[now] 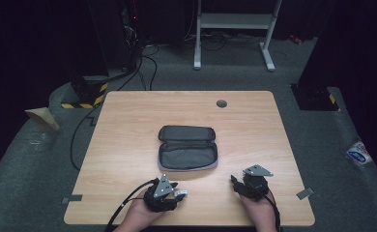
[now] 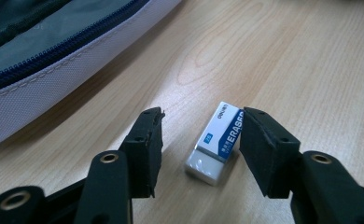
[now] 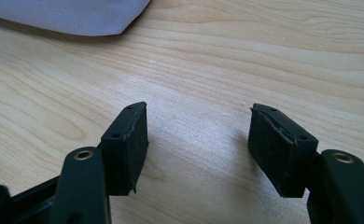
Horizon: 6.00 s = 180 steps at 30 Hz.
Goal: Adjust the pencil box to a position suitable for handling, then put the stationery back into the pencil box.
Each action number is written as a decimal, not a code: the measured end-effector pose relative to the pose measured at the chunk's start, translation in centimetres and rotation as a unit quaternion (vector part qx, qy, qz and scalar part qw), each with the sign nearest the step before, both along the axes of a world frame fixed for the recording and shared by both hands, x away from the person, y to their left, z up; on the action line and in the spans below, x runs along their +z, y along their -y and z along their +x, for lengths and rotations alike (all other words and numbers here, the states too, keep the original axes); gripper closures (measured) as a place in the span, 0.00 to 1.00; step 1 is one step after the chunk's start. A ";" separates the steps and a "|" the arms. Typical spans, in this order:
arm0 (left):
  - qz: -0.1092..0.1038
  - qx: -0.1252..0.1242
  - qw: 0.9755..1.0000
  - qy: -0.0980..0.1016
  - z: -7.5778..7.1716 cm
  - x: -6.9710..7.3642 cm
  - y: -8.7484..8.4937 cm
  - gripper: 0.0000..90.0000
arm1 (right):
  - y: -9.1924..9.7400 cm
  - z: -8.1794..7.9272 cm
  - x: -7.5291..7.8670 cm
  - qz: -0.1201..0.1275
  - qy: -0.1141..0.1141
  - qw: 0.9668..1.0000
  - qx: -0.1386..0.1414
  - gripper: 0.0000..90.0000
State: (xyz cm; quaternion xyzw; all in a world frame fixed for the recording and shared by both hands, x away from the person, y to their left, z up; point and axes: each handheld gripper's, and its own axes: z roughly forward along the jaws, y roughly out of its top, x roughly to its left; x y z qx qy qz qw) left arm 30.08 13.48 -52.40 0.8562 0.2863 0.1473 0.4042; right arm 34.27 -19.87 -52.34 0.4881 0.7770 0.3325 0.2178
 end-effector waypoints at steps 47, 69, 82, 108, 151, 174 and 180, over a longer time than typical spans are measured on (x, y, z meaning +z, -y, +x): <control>-0.041 0.024 0.998 -0.036 0.1 -0.2 -0.7 0.81 | 0.0 0.0 0.0 0.000 0.000 1.000 0.000 0.42; -0.072 0.043 0.996 -0.010 0.7 1.1 -1.9 0.81 | 0.0 0.1 0.0 0.000 0.000 1.000 0.006 0.42; -0.088 0.055 0.995 0.011 0.7 2.8 -3.0 0.81 | 0.0 0.1 0.0 0.000 0.000 1.000 0.006 0.42; -0.106 0.072 0.990 0.051 1.1 5.8 -4.2 0.81 | 0.0 0.1 0.0 -0.001 0.001 1.000 0.007 0.42; -0.089 0.121 0.988 0.029 7.8 7.3 -4.5 0.81 | 0.0 0.1 0.0 0.000 0.000 1.000 0.013 0.41; -0.010 0.155 0.988 -0.019 9.9 4.2 -2.3 0.81 | 0.0 0.1 0.0 0.001 0.000 1.000 0.015 0.41; -0.005 0.158 0.987 -0.016 9.9 4.1 -2.2 0.81 | 0.0 0.1 0.0 0.001 0.000 1.000 0.015 0.41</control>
